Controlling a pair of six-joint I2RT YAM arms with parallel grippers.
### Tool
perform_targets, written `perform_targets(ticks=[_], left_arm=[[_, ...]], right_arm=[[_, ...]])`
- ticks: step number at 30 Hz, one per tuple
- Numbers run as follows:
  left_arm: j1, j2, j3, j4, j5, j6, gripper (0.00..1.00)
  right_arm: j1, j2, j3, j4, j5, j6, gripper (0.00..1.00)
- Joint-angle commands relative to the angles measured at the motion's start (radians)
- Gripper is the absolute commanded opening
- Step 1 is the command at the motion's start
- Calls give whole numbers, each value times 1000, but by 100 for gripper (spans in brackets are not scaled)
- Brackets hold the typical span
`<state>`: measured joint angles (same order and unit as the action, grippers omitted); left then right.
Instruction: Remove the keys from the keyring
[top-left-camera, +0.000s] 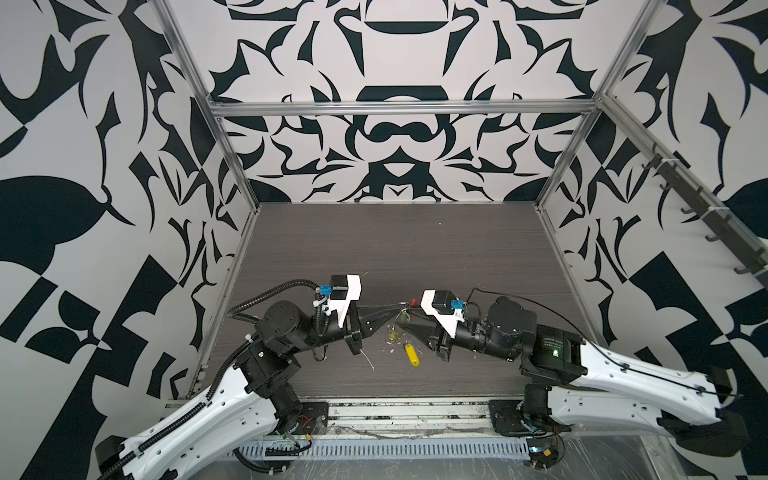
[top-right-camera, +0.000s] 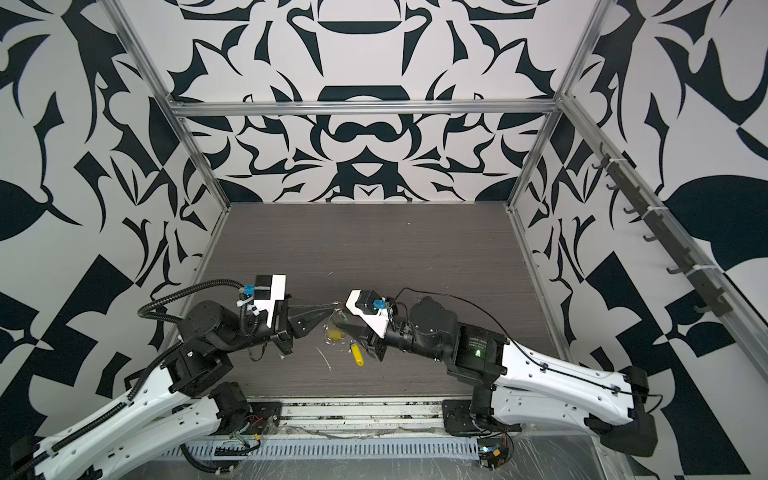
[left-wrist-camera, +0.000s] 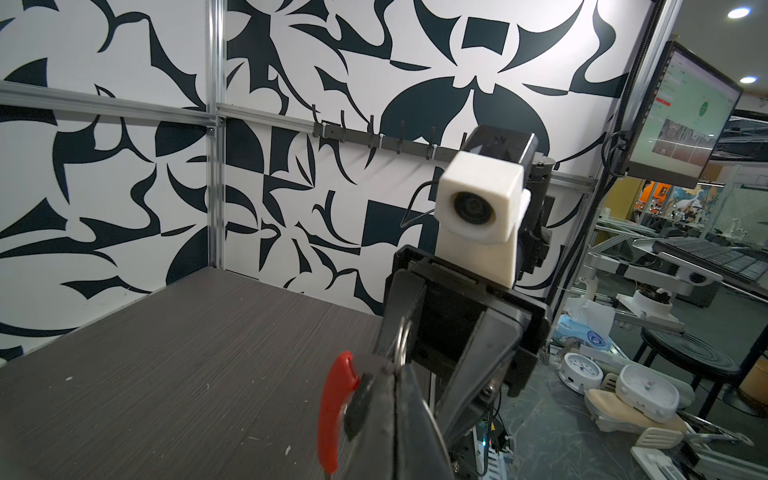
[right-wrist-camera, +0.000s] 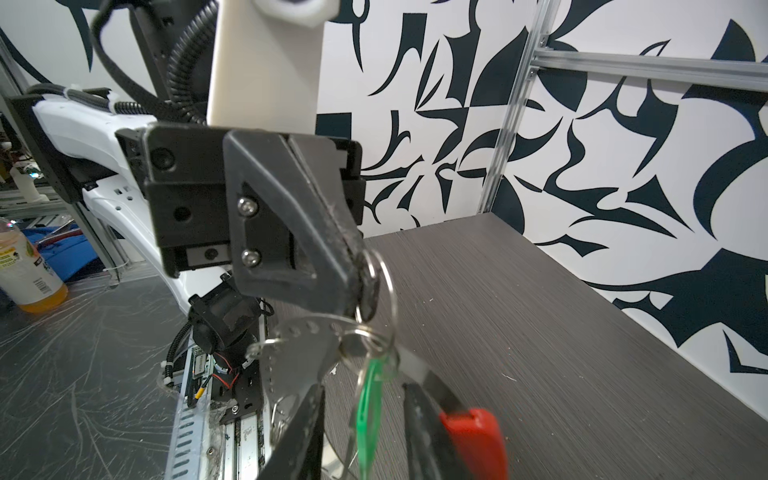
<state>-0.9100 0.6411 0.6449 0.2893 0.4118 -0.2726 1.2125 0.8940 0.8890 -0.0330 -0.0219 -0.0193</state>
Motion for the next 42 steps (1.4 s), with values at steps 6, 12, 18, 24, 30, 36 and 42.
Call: perform_targets(ticks=[6,12,18,24,30,36,42], left_arm=[[-2,5,-7,45,19,-12,0],[-1,1,-4,38,6,-11,0],[-1,-22,-12,35,-43,-12,0],[-1,-30,-7,11,-78,-13,0],[-1,-35,-1,-20,-130,-10,0],[-2,-39,5,-36,-161,-5,0],[-3,-38,10,-44,-175,-5,0]], right_arm=[[-1,14,60,59,19,-10,25],[1,13,71,43,31,-10,4],[-1,-8,79,8,36,-8,0],[0,-22,89,-17,49,-14,0],[0,-18,114,-35,72,-20,0],[-1,-5,137,-59,103,-15,0],[-1,0,140,-61,127,-7,0]])
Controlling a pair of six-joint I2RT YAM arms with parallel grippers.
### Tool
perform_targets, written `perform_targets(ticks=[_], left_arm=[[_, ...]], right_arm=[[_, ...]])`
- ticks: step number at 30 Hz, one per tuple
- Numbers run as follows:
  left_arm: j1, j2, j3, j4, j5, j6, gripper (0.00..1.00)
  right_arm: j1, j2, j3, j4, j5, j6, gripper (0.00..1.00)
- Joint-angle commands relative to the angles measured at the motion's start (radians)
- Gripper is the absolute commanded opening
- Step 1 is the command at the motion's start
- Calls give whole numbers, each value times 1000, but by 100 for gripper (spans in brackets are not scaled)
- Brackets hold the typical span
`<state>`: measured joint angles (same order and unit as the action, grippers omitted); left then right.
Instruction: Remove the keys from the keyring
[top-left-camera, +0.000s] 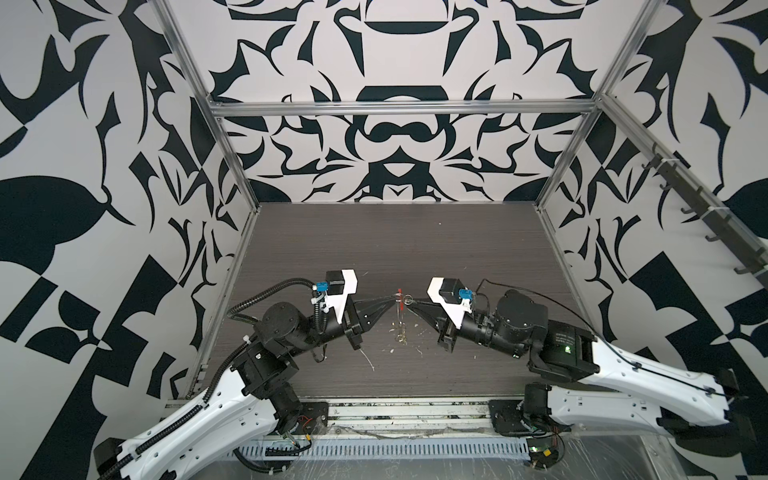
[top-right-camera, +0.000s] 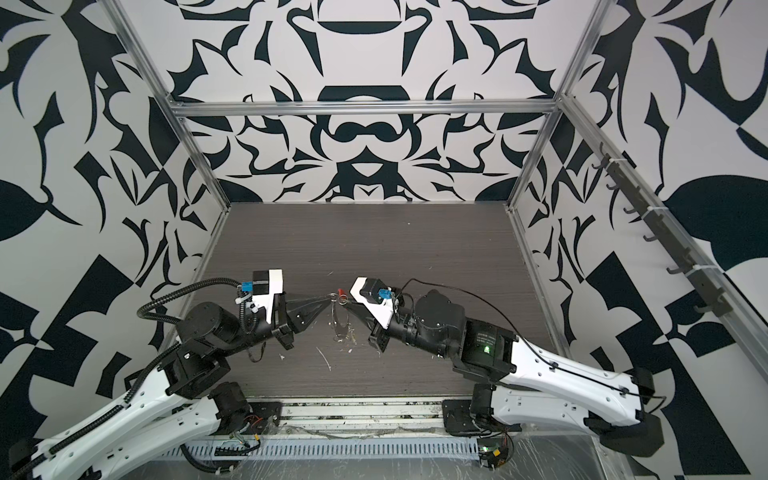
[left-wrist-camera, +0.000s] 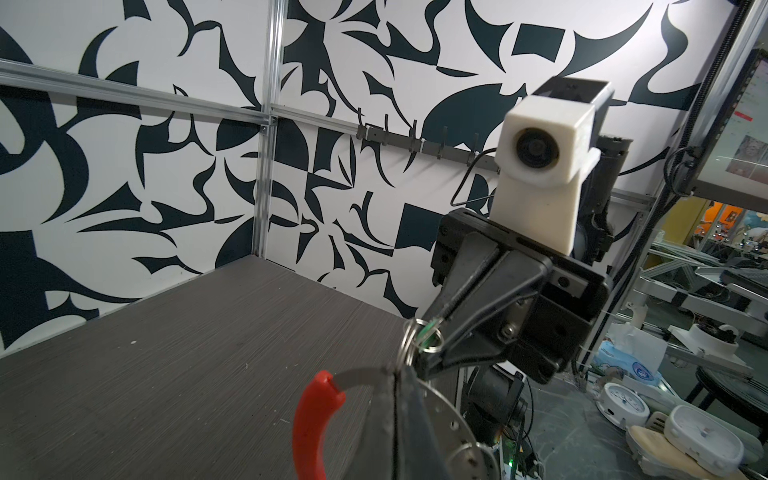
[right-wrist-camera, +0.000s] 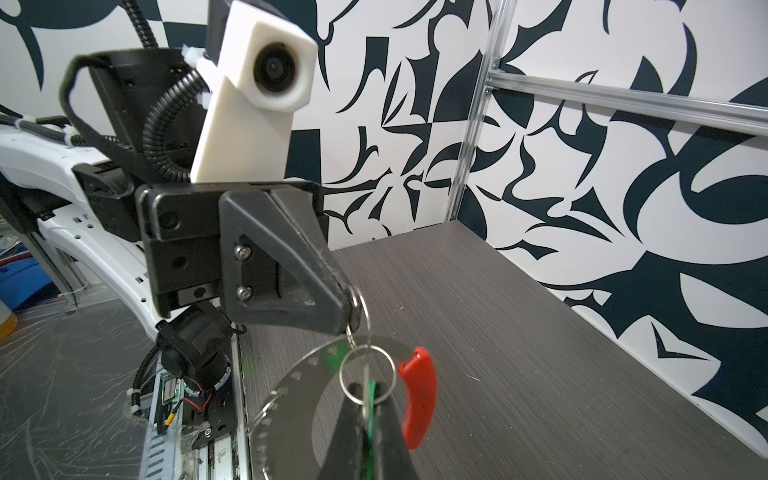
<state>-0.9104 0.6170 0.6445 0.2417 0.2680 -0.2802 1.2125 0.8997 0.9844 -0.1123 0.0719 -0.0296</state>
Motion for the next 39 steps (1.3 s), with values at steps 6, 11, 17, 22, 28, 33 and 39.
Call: perform_targets(ticks=[6,11,17,22,28,33,39], left_arm=[[-2,-14,10,-1,-44,3,0],[-2,-14,8,-3,-60,0,0],[-4,-19,9,-12,-84,0,0],[-3,-19,7,-16,-93,1,0],[-5,-18,10,-16,-100,-1,0],[-8,-18,10,-16,-148,-5,0],[-13,-4,32,-63,-290,-23,0]], right_arm=[[1,-5,46,21,53,8,0],[0,7,59,18,70,14,0],[1,-3,51,31,94,20,0],[0,-10,46,37,108,23,0],[0,-15,42,43,112,30,0],[1,-16,42,41,147,50,0],[0,-17,32,47,132,72,0]])
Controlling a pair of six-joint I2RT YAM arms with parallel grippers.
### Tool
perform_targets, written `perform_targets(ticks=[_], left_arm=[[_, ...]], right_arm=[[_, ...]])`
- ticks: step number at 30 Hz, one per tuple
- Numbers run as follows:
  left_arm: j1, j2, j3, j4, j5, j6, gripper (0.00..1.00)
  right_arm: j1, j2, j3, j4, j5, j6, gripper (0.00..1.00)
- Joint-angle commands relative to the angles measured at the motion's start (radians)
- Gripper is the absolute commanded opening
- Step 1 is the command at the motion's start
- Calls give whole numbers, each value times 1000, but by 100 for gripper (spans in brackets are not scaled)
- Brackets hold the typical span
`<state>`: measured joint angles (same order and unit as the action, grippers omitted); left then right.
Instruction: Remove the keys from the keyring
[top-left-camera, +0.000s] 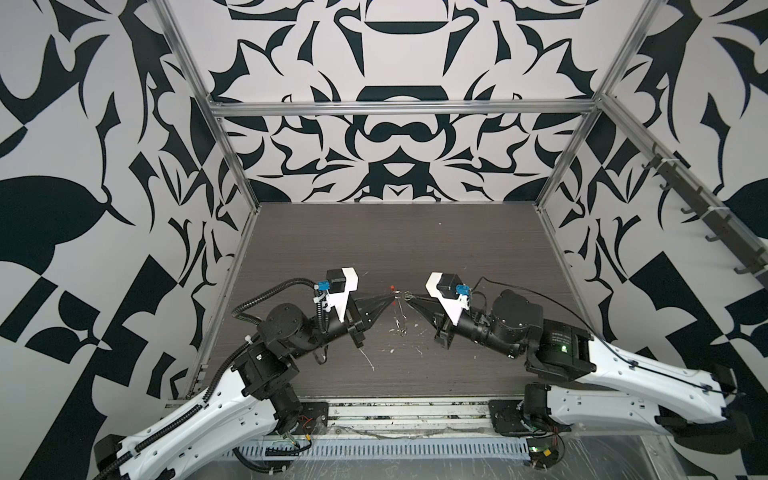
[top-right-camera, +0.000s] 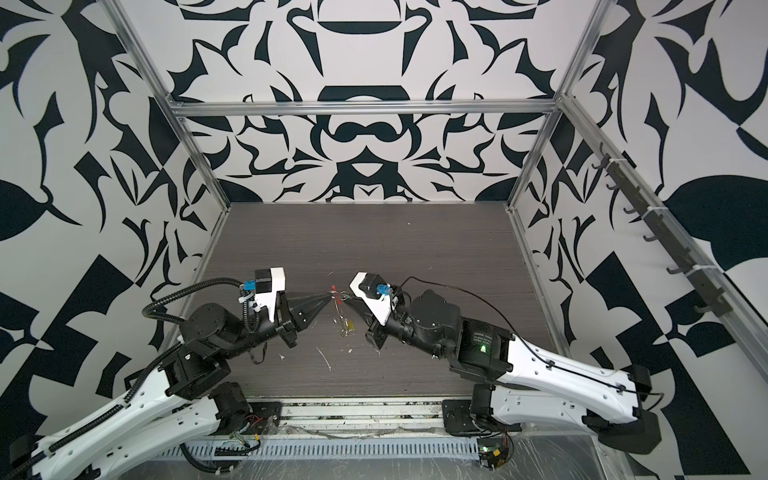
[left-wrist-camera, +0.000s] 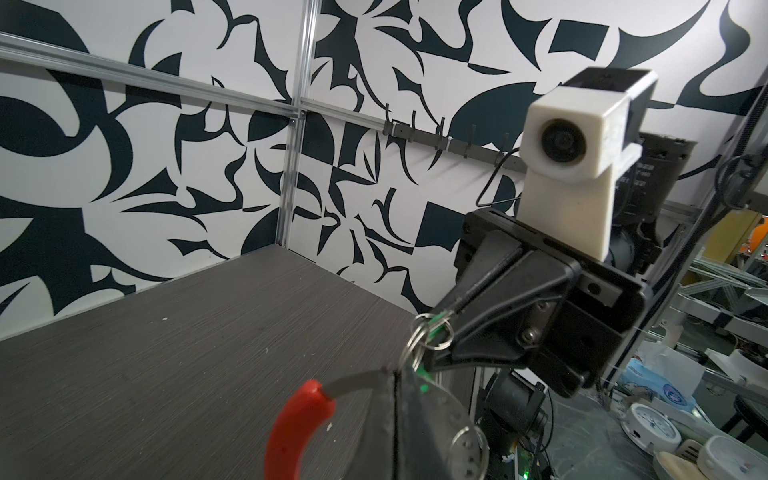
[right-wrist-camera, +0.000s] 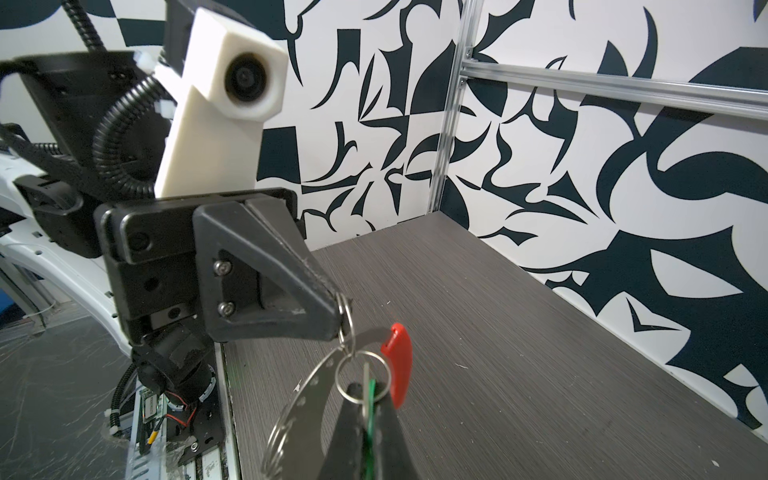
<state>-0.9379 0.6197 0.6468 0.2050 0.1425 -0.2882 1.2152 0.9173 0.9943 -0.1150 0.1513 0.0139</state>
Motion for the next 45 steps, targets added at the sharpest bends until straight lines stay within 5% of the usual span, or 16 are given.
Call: perform_targets(ticks=[1,18,45], left_arm=[[14,-1,34,-36,-182,-18,0],[-1,9,77,-96,-471,-68,0],[-2,51,189,-242,-636,-213,0]], right_arm=[[-3,-35,21,50,54,29,0],[0,2,18,31,61,54,0],[113,64,10,4,265,-3,0]])
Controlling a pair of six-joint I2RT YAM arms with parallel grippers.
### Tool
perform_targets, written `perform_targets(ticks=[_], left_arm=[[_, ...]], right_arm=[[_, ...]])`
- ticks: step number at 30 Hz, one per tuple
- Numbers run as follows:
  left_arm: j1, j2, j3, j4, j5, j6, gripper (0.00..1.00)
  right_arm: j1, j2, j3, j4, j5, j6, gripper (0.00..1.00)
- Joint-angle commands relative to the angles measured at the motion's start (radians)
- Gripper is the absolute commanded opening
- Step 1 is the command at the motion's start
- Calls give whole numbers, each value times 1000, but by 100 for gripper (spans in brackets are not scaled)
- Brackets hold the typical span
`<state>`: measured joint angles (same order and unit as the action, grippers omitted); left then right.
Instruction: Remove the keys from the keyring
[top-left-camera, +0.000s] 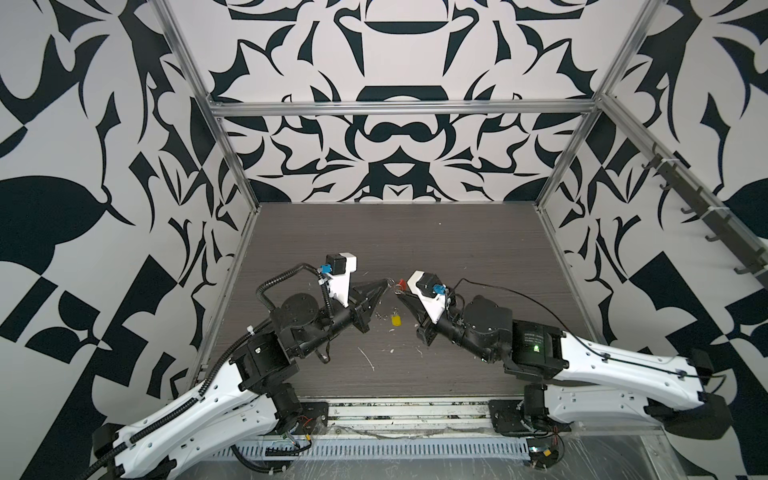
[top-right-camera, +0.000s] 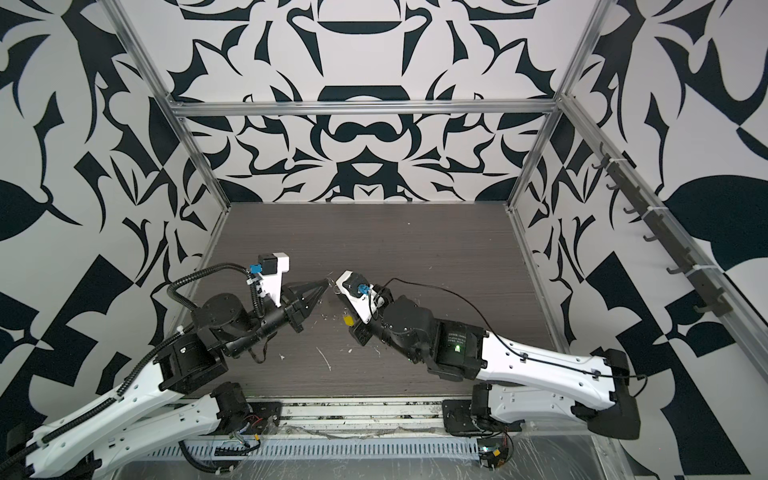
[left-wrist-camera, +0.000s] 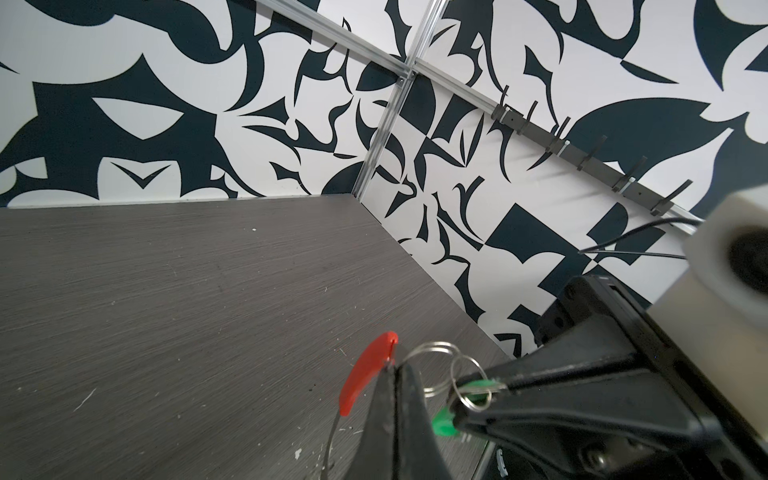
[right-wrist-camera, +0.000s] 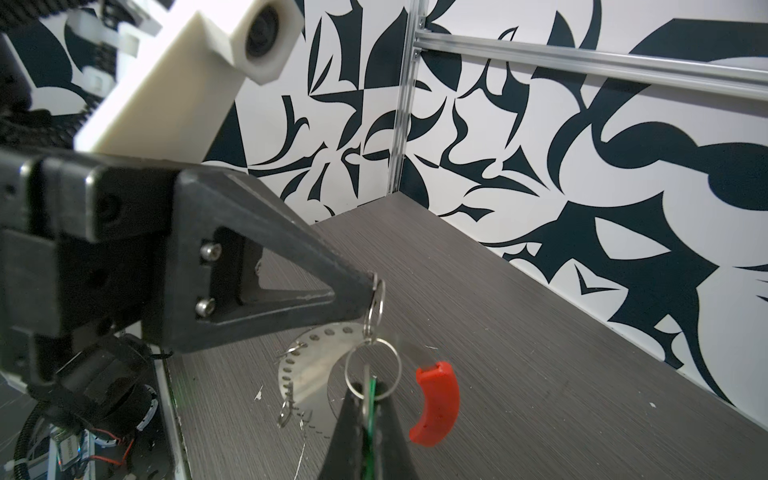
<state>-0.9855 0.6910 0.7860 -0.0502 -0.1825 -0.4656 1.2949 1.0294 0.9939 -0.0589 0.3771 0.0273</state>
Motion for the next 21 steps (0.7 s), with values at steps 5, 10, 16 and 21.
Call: perform_targets(ticks=[5,10,16,21], left_arm=[[45,-18,53,19,-304,-41,0],[46,-17,55,23,-278,-35,0],[45,-35,32,62,-108,32,11],[46,-33,15,58,6,97,38]], right_arm=[[44,-32,11,-55,61,-22,0],[46,-34,13,-51,59,-26,0],[47,-55,24,-67,44,-32,0],[47,-64,27,-65,38,-33,0]])
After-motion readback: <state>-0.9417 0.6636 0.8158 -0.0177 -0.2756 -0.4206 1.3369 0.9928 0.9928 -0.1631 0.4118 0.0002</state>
